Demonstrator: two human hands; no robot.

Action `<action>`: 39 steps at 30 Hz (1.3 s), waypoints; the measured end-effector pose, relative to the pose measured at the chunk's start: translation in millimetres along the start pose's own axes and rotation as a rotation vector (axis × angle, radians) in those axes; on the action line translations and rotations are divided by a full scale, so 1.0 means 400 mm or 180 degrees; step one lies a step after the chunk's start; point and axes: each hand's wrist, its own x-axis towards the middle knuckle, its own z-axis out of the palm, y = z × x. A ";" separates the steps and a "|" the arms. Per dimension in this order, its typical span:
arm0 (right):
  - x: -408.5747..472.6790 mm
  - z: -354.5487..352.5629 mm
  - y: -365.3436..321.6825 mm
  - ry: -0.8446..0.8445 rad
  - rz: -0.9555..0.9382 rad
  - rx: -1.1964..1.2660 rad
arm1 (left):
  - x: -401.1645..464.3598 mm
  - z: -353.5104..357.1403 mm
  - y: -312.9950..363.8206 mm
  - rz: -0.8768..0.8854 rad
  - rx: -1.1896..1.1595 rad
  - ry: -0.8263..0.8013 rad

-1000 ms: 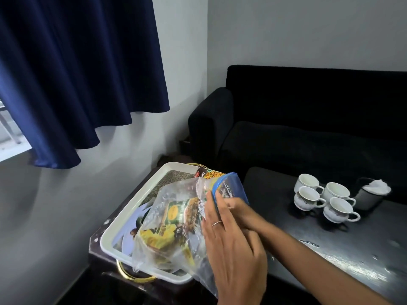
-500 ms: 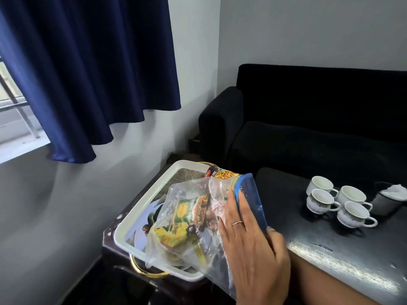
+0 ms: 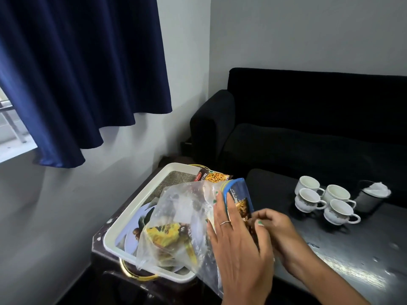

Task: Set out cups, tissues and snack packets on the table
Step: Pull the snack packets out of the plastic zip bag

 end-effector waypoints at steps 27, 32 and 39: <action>-0.085 -0.136 0.031 -0.0441 -0.0110 0.2222 | 0.049 -0.048 0.014 -0.0861 -0.2573 -0.0441; -0.088 -0.132 0.045 -0.0432 -0.0154 0.2107 | 0.047 -0.045 0.006 -0.0974 -0.2472 -0.0262; -0.097 -0.143 0.037 -0.0384 -0.0359 0.1672 | 0.060 -0.034 -0.023 -0.0883 -0.2151 -0.0631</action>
